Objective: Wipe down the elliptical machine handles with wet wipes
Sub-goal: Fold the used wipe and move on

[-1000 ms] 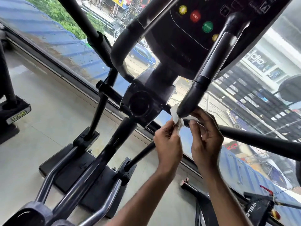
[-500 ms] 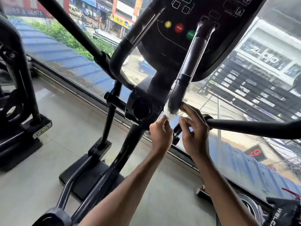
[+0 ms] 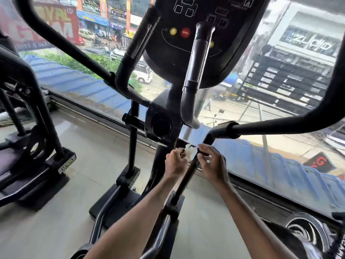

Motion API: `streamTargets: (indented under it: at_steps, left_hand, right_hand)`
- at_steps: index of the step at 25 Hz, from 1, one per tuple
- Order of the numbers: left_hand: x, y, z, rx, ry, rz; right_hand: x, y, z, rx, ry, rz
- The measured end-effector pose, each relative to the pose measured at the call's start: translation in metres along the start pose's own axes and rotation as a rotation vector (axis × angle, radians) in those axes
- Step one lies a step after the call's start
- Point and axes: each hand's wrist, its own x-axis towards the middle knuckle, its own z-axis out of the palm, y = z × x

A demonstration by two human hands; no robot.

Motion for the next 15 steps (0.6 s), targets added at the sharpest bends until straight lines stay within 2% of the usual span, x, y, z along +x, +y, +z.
streamTargets:
  at_steps: [3,8,11,15]
  left_hand:
    - [-0.019,-0.018,0.0,-0.058,-0.067,-0.076]
    - [-0.062,-0.034,-0.001,-0.219,-0.097,-0.229]
    - [-0.086,-0.043,0.003,-0.336,-0.046,-0.334]
    - [-0.123,-0.049,0.007,-0.452,-0.035,-0.359]
  right_hand:
    - [-0.023,0.032,0.012,-0.057,-0.153,0.051]
    - [-0.059,0.064,0.023,-0.038,-0.36,0.011]
    - [-0.075,0.074,0.02,-0.007,-0.429,0.026]
    - [-0.09,0.074,0.008,0.029,-0.492,0.044]
